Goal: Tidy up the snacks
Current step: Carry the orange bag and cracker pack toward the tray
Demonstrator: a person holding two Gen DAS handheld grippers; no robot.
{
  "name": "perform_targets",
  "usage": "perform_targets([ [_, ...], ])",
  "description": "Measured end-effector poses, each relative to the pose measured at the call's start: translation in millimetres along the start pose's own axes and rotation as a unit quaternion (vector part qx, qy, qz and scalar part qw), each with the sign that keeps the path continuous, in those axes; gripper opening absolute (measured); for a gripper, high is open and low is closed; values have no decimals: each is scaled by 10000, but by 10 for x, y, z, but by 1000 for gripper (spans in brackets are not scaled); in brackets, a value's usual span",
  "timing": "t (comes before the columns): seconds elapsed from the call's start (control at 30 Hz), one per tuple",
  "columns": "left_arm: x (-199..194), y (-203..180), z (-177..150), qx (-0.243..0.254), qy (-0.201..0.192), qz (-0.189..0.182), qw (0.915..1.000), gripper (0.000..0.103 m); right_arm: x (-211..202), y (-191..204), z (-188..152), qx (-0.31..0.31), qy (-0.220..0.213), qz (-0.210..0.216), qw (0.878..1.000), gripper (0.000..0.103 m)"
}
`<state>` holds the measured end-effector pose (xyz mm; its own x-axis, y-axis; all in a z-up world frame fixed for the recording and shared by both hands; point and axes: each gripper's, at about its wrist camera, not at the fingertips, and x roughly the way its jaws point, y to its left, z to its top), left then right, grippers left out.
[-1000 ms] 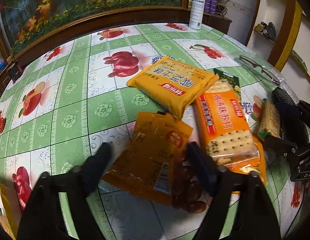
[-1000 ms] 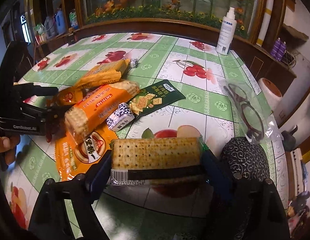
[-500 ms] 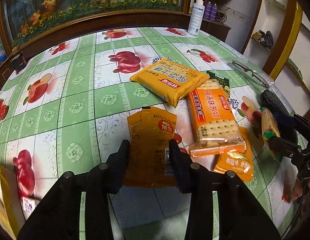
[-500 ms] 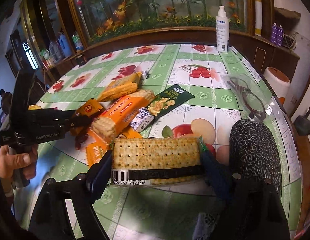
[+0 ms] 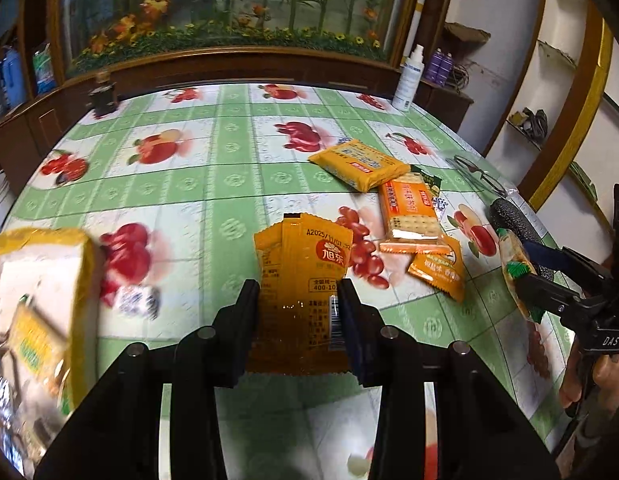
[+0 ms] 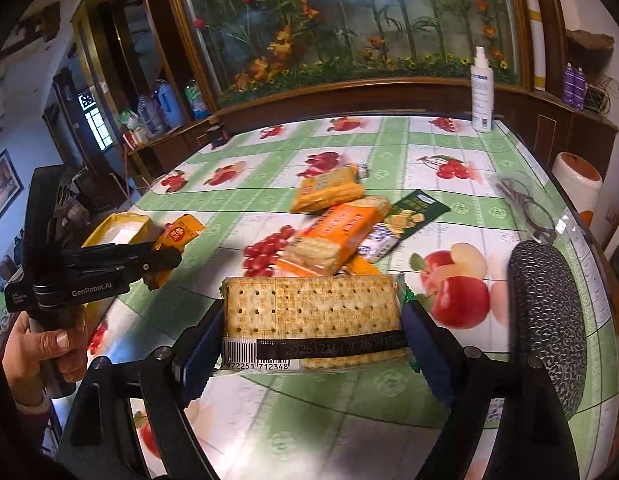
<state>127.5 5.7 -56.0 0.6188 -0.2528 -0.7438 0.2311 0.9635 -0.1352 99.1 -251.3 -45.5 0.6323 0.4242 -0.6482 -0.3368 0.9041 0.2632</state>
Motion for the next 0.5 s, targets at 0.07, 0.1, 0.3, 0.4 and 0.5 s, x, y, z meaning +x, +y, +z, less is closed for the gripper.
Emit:
perform_targets([
  [0.07, -129, 76, -63, -72, -55, 166, 9998, 37, -4, 98, -5, -44, -18, 42, 10000, 87],
  [0.1, -170, 108, -91, -106, -61, 197, 9997, 37, -9, 154, -6, -72, -25, 81, 9999, 87],
  [0.3, -476, 270, -261, -201, -196, 591, 9979, 37, -39, 472, -13, -235, -60, 248, 9994, 87],
  [0.4, -602, 349, -338, -286, -240, 675, 9970, 37, -56, 637, -18, -338, -77, 328, 9989, 87],
  [0.5, -727, 428, -406, -345, -293, 745, 9962, 37, -58, 787, -20, -433, -75, 412, 9982, 87],
])
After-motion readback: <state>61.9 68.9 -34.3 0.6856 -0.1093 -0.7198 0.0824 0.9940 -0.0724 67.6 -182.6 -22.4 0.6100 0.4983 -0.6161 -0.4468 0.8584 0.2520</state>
